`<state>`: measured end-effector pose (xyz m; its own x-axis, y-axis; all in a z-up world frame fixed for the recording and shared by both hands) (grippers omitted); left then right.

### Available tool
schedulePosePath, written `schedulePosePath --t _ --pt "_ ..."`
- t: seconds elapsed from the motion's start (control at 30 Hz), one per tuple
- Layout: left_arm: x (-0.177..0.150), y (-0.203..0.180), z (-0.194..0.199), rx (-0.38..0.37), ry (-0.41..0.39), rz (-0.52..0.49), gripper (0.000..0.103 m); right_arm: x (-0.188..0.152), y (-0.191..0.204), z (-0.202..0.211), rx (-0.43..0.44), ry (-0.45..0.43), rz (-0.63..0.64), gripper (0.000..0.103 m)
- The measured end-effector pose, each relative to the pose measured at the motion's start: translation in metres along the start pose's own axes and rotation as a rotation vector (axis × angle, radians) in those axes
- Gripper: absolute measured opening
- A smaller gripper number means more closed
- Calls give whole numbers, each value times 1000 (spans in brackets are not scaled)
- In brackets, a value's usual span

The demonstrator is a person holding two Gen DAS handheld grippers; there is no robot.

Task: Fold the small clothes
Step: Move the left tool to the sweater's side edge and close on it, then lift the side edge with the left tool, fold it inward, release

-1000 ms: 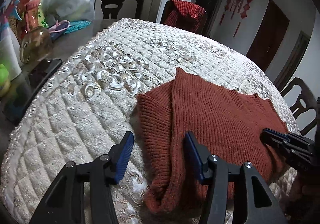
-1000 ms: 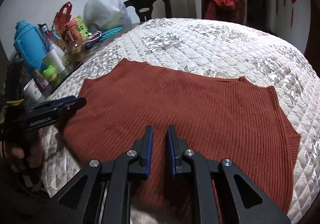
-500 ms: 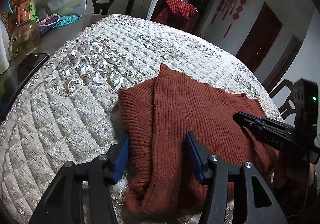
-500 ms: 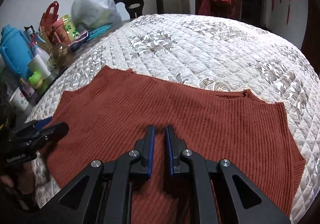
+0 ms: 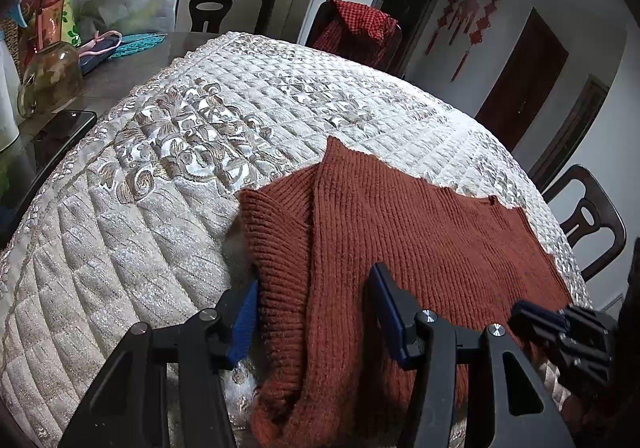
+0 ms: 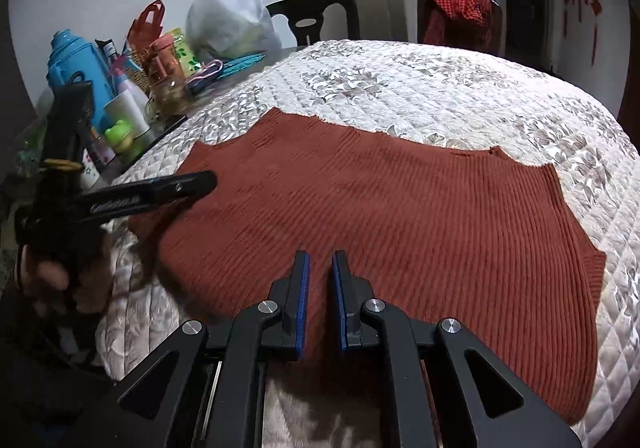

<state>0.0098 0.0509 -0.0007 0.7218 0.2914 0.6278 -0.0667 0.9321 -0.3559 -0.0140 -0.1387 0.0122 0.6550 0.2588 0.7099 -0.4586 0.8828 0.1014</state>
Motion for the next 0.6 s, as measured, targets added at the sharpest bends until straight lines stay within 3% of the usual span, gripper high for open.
schedulePosePath --t 0.33,0.4,0.47,0.6 --pt "-9 3 8 -17 13 23 45 -12 5 9 41 -8 6 12" --pt "-9 2 8 -16 15 24 41 -12 3 8 49 -11 -3 12" --pt "-8 2 8 -23 17 26 30 -12 4 8 51 -13 -3 12" --pt "-6 1 8 -42 21 31 22 -12 2 11 63 -19 -16 12"
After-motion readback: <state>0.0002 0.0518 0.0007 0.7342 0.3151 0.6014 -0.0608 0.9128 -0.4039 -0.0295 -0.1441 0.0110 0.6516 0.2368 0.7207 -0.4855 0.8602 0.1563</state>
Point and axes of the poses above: each gripper's, at about its wrist camera, not at the fingertips, and z roughly against the way its jaws point, y to its left, x to its top, the point moved 1 cm from there along -z, roughly the way its jaws point, and after that the axes turned 5 degrees about z, right-handed, at the moved point
